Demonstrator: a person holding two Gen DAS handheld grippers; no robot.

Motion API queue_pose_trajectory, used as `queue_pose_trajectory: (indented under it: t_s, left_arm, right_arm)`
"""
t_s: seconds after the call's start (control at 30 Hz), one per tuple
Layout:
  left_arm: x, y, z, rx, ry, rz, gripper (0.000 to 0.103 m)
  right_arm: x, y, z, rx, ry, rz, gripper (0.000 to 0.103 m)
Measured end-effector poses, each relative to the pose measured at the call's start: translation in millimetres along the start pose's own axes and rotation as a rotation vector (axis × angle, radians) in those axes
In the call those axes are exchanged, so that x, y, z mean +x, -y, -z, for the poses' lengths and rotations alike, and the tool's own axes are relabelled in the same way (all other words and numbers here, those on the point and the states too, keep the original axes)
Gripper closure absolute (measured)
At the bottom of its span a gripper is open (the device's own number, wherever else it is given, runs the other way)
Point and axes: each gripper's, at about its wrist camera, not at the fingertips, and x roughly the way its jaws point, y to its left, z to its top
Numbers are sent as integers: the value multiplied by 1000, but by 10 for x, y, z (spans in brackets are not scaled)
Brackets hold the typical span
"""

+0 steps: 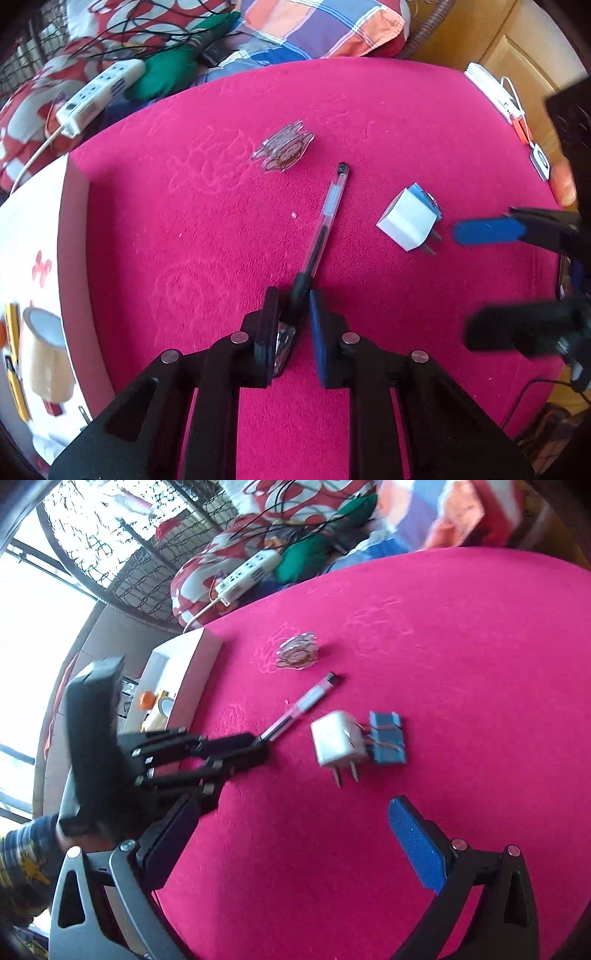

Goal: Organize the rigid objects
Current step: 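Grasp the white charger with the right tool while the left tool holds the pen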

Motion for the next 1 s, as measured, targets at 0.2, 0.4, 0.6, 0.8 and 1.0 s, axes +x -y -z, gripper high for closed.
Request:
queue_pose_trajectory:
  t_s: [0.2, 0.4, 0.6, 0.8, 1.0]
  left_arm:
    - [-7, -18, -26, -26, -1, -5, 87]
    - [58, 39, -152, 10, -2, -28, 87]
    - [104, 76, -255, 29, -4, -48, 87]
    - [121, 43, -240, 39, 20, -46, 86]
    - [105, -36, -235, 8, 5, -29, 87]
  right_arm:
    - [100, 88, -289, -12, 23, 52, 0]
    - [127, -40, -339, -174, -8, 100, 10]
    - [113, -56, -172, -92, 13, 180, 32]
    - [170, -92, -51, -103, 8, 207, 38]
    - [323, -194, -155, -219, -6, 276, 39]
